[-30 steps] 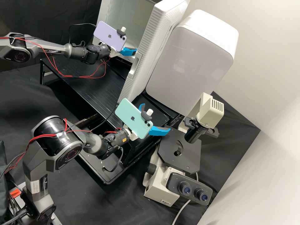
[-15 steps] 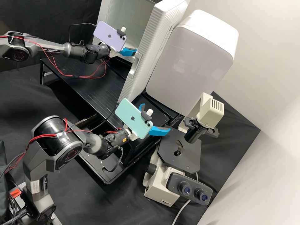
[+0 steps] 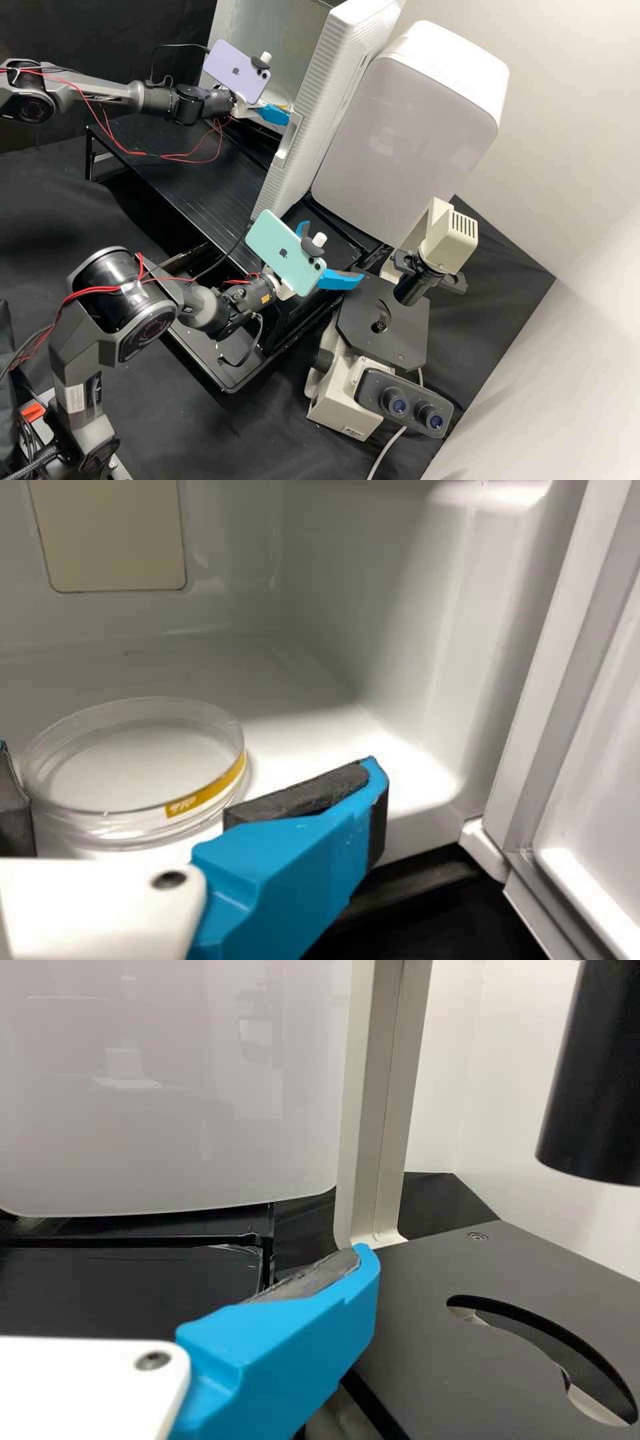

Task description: Place the petri dish in the incubator

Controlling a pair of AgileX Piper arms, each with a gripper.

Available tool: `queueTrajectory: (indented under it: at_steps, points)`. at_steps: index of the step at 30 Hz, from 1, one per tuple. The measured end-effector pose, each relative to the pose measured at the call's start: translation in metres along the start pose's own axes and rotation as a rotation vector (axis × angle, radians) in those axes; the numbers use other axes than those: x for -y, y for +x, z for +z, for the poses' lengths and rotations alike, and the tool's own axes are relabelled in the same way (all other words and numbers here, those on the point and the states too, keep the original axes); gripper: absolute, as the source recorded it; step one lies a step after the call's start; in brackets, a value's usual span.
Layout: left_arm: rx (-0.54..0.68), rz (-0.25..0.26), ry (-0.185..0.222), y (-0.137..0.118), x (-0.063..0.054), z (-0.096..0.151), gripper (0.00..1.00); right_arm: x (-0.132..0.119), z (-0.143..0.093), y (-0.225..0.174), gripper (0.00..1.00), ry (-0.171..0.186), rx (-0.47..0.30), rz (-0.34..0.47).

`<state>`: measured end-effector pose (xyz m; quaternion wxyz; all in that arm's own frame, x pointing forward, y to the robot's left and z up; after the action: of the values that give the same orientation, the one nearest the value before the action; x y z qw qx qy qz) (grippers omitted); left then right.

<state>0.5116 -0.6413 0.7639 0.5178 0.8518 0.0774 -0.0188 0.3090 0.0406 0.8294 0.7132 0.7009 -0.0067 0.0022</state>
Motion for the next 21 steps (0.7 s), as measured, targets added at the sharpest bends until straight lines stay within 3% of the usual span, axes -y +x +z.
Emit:
queueTrajectory:
  at_steps: [8,12,15,21]
  points:
    - [-0.006,-0.014,0.014,-0.005,0.0,-0.003,1.0,0.0,0.0,0.0,1.0,0.0,0.0,0.0]
    - [-0.042,-0.013,0.018,-0.017,-0.006,-0.005,1.0,0.0,0.0,0.0,1.0,0.0,0.0,0.0]
    - [-0.067,-0.017,0.043,-0.029,-0.006,-0.007,1.0,0.0,0.0,0.0,1.0,0.0,0.0,0.0]
    - [-0.084,0.019,0.066,-0.053,0.004,-0.012,1.0,0.0,0.0,0.0,1.0,0.0,0.0,0.0]
